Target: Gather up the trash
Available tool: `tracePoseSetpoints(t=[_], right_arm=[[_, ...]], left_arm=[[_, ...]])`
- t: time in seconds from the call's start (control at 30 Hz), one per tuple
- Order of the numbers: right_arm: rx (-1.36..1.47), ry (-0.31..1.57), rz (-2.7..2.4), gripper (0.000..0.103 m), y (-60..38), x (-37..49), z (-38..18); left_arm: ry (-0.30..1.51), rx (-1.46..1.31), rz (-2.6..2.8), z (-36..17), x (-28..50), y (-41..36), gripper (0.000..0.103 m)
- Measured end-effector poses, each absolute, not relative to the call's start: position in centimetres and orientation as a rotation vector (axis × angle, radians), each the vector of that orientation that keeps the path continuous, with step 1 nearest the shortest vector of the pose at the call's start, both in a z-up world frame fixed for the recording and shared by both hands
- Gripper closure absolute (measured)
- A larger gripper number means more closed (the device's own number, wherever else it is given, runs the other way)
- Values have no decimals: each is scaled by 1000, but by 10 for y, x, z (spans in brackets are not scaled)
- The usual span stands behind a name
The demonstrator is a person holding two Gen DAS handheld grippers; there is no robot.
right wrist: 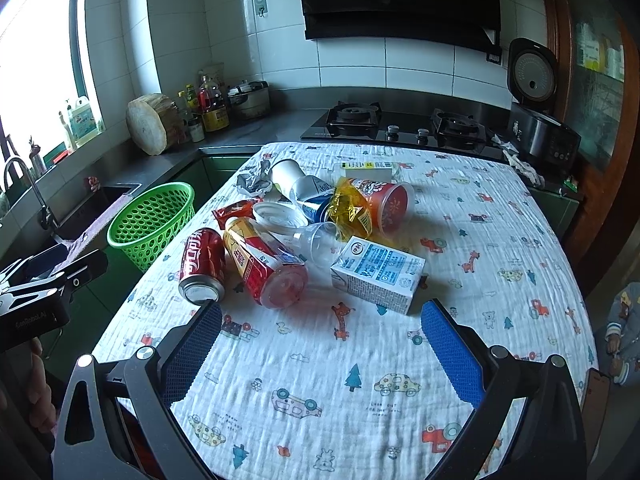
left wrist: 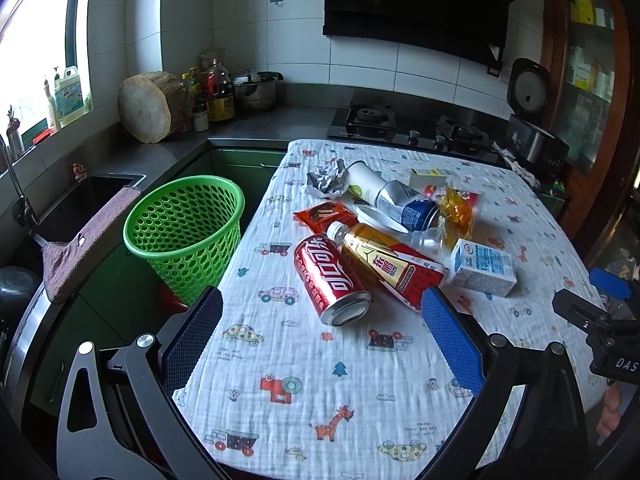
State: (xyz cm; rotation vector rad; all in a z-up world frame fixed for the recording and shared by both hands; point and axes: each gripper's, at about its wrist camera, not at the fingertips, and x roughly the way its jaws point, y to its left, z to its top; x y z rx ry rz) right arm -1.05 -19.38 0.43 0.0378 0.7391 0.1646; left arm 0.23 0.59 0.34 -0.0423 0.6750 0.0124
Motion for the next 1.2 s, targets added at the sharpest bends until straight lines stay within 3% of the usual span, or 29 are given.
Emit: tracePoseSetpoints(t=[1.2], right_arm=[[37, 728, 163, 6, -199, -9, 7]], left_arm=[[665, -48, 13, 7, 2, 1, 5]])
